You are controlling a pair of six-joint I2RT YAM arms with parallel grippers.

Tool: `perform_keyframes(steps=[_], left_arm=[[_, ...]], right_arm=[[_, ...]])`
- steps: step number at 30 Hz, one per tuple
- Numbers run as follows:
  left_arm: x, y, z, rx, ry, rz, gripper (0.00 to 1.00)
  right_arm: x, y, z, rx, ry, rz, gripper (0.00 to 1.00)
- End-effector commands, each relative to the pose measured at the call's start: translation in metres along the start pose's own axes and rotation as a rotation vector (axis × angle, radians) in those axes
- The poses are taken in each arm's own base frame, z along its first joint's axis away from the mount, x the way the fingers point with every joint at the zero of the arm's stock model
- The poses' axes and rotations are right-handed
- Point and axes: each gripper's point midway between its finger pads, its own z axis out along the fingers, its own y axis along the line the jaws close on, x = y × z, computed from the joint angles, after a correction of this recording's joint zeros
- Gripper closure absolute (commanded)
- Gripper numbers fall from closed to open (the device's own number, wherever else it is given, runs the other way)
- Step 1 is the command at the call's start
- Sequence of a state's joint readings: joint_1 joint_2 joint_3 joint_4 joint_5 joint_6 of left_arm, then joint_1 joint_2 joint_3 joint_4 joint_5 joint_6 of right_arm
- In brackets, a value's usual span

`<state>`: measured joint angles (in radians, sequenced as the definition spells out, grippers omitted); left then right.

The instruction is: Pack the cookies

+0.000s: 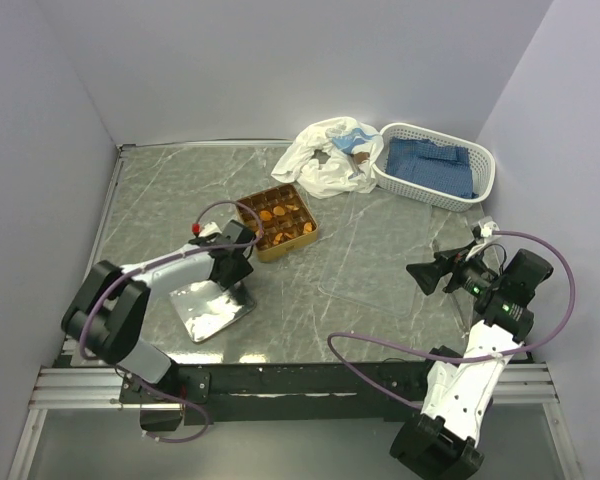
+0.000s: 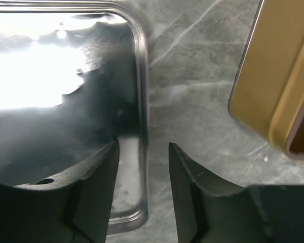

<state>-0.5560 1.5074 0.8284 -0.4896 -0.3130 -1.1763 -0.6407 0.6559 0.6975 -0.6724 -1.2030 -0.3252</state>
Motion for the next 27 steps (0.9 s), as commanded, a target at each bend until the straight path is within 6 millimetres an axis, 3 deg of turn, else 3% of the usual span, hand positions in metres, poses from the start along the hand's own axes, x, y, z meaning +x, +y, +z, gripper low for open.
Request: perform_keyframes(steps=[1, 4, 8, 13, 19, 27], left_arm=[[-0.006, -0.019, 0.008, -0.009, -0.045, 0.009, 0.56], [0.001, -0.016, 0.016, -0.042, -0.038, 0.041, 0.68], [0.013, -0.001, 0.024, -0.085, -0.010, 0.064, 0.75], [0.013, 0.007, 0.017, -0.073, -0.013, 0.076, 0.85], [-0.014, -0.003, -0.022, 0.057, -0.098, 0.043, 0.99], [-0.066, -0.015, -0.106, 0.302, -0.274, -0.014, 0.99]], right_arm=[[-0.011, 0.006, -0.001, -0.026, -0.024, -0.049, 0.00], [-0.011, 0.006, -0.001, -0.022, -0.023, -0.052, 0.00], [-0.012, 0.005, -0.002, -0.010, -0.024, -0.057, 0.00], [-0.013, 0.003, -0.002, 0.000, -0.023, -0.055, 0.00], [-0.014, 0.003, -0.002, 0.007, -0.024, -0.062, 0.00], [-0.014, 0.005, -0.003, 0.008, -0.027, -0.072, 0.00]])
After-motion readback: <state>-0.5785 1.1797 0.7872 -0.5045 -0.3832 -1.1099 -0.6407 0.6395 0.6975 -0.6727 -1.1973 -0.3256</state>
